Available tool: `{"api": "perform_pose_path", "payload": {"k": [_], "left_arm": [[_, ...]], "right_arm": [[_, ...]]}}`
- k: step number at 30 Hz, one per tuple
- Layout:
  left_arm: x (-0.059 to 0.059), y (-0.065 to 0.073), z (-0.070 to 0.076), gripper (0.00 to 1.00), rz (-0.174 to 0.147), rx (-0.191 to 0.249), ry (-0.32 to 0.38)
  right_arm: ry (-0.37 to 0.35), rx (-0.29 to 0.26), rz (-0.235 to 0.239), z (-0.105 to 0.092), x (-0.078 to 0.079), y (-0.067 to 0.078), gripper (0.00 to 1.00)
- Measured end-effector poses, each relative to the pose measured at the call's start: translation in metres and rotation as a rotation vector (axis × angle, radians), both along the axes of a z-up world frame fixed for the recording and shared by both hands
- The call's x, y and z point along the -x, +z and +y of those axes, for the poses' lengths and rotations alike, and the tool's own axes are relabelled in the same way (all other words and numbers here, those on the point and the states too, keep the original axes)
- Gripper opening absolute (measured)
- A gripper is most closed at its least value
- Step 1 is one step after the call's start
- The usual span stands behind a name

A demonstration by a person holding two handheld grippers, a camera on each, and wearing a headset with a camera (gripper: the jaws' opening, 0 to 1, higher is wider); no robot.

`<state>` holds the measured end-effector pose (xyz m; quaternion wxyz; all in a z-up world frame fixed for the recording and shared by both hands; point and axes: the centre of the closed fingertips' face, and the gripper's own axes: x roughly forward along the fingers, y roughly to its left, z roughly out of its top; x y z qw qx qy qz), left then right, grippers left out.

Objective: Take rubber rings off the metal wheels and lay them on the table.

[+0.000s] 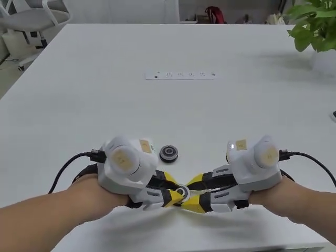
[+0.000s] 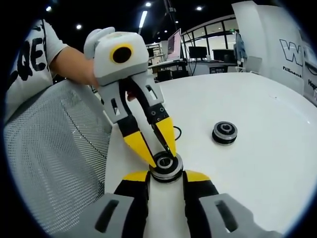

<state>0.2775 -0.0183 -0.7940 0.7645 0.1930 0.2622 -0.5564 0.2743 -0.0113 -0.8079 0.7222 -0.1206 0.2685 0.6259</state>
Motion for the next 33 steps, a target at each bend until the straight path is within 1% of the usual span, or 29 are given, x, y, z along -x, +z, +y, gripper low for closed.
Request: {"api": "perform_pose_path", "payload": {"k": [7,8,9,15,26,27,28,30,31,33], "left_arm": [[0.001,0.0,0.0,0.13,-0.001,-0.002,0.001],[0.001,0.0,0.0,0.13,0.0,-0.001,0.002],[0.0,0.0,0.0,0.13,0.002,0.001,0.005],[0.001,-0.001,0.0,0.13,0.003,0.002,0.008],[0.001,0.0,0.0,0.13,0.006,0.005,0.013],[0.001,0.0,0.0,0.13,0.007,0.005,0.014],[0.001,0.0,0.0,0.13,0.007,0.005,0.014],[0.001,0.0,0.0,0.13,0.006,0.005,0.014],[0.001,0.0,0.0,0.13,0.006,0.006,0.014],[0.001,0.0,0.0,0.13,0.006,0.007,0.015]], "right_arm": [[-0.001,0.004,-0.004,-0.004,0.001,-0.001,0.2],[0.005,0.02,-0.009,-0.006,0.001,-0.003,0.19],[-0.003,0.009,0.0,-0.005,0.001,-0.001,0.19],[-0.006,0.013,0.002,-0.006,0.001,-0.002,0.18],[-0.014,0.017,0.021,-0.008,0.002,-0.002,0.15],[-0.016,0.018,0.023,-0.009,0.002,-0.003,0.14],[-0.021,0.039,0.019,-0.012,0.001,-0.005,0.11],[-0.02,0.033,0.035,-0.014,0.001,-0.004,0.04],[-0.021,0.035,0.031,-0.014,0.001,-0.005,0.02],[-0.023,0.035,0.03,-0.013,0.002,-0.005,0.02]]}}
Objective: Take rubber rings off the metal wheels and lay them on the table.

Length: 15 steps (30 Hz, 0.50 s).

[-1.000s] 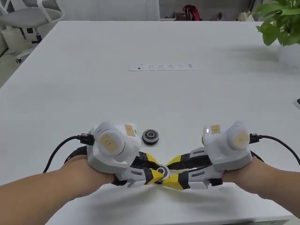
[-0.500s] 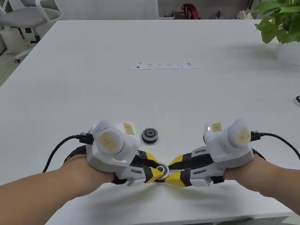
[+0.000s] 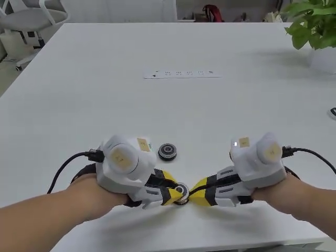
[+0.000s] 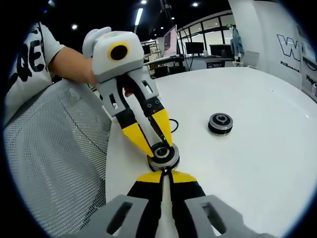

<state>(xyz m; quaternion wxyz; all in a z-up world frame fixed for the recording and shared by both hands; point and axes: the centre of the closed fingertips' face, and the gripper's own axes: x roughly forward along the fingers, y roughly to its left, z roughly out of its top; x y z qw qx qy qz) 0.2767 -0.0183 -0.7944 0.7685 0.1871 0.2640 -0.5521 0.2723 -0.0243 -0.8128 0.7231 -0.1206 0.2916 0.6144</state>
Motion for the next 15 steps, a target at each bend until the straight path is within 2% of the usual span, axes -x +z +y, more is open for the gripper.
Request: {"api": "perform_pose_path", "payload": {"k": [3,7,10,12,13,15], "left_arm": [[0.0,0.0,-0.0002,0.13,-0.002,0.0,0.001],[0.0,-0.0002,0.0001,0.13,-0.008,-0.004,-0.001],[0.0002,-0.0001,-0.0001,0.13,-0.015,-0.01,-0.005],[0.0001,-0.0001,-0.0001,0.12,-0.016,-0.01,-0.005],[0.0001,-0.0001,-0.0001,0.12,-0.017,-0.01,-0.006],[0.0001,-0.0003,-0.0002,0.12,-0.024,-0.014,-0.009]], "right_arm": [[-0.002,0.004,0.005,0.0,-0.0011,-0.0001,0.02],[-0.04,0.0,0.046,-0.0005,-0.0028,-0.0004,0.0],[-0.051,0.003,0.055,-0.0006,-0.0039,-0.0006,0.0],[-0.067,0.001,0.077,-0.0008,-0.0047,-0.0007,0.0],[-0.094,-0.008,0.115,-0.001,-0.0044,-0.0008,0.0],[-0.127,-0.021,0.16,-0.0018,-0.0053,-0.0006,0.0]]}}
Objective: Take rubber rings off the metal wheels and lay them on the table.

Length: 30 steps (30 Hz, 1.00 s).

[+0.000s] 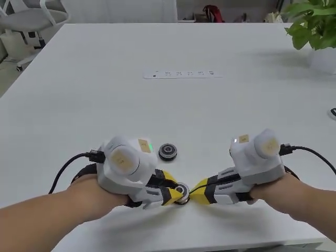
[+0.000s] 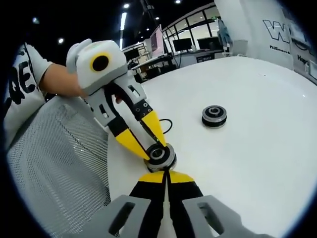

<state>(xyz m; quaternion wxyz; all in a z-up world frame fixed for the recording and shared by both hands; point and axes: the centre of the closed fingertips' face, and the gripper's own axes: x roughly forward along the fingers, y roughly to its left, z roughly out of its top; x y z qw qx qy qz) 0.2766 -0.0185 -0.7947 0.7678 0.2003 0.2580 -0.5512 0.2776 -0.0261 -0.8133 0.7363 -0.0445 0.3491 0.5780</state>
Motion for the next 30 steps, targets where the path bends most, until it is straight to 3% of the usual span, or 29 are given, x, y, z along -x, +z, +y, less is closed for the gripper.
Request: {"api": "perform_pose_path", "payload": {"k": [9,23,26,30], "left_arm": [[0.0,0.0,0.0,0.12,-0.004,-0.003,0.004],[0.0,0.0,0.0,0.12,-0.005,-0.005,0.004],[0.0,0.0,0.0,0.12,-0.004,-0.004,0.004],[0.0,0.0,0.0,0.12,-0.005,-0.004,0.004]], "right_arm": [[-0.019,-0.023,0.028,-0.002,0.0,0.004,0.0],[-0.096,-0.084,0.122,-0.004,-0.002,0.009,0.0],[-0.135,-0.133,0.156,-0.003,-0.006,0.016,0.0],[-0.128,-0.12,0.145,-0.003,-0.005,0.014,0.0]]}}
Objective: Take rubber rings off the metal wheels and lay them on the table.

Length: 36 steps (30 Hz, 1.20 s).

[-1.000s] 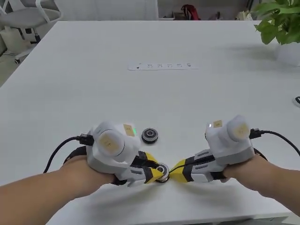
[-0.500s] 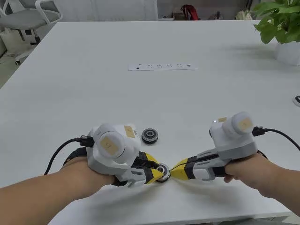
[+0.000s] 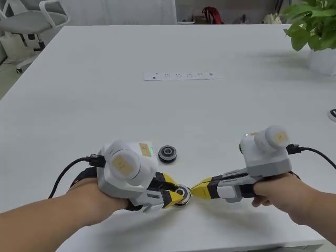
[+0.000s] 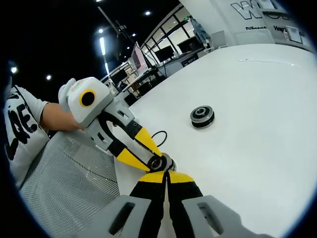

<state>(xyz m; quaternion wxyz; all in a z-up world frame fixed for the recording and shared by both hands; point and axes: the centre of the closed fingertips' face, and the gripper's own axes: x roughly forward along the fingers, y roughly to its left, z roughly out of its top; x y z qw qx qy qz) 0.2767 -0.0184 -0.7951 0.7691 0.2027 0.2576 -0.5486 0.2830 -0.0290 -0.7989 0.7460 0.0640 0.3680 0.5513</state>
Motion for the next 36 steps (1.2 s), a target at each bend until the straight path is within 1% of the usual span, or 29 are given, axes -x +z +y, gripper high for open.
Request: {"api": "perform_pose_path", "payload": {"k": [8,11,13,23,29,36], "left_arm": [[0.0,0.0,0.0,0.12,-0.002,-0.008,0.011],[-0.001,0.0,0.0,0.12,-0.002,-0.012,0.014],[-0.001,0.0,0.0,0.12,-0.002,-0.014,0.014],[-0.001,0.0,0.0,0.11,-0.003,-0.021,0.016],[-0.001,0.0,0.0,0.11,-0.003,-0.023,0.013],[0.0,-0.001,0.0,0.11,0.0,-0.026,0.01]], "right_arm": [[0.001,-0.005,-0.001,0.001,0.001,0.002,0.0],[0.008,0.0,-0.014,0.002,0.002,0.003,0.0],[0.018,0.008,-0.032,0.003,0.002,0.004,0.0],[0.037,0.007,-0.047,0.006,0.004,0.006,0.0],[0.046,0.002,-0.053,0.007,0.005,0.007,0.0],[0.07,-0.011,-0.059,0.013,0.009,0.01,0.0]]}}
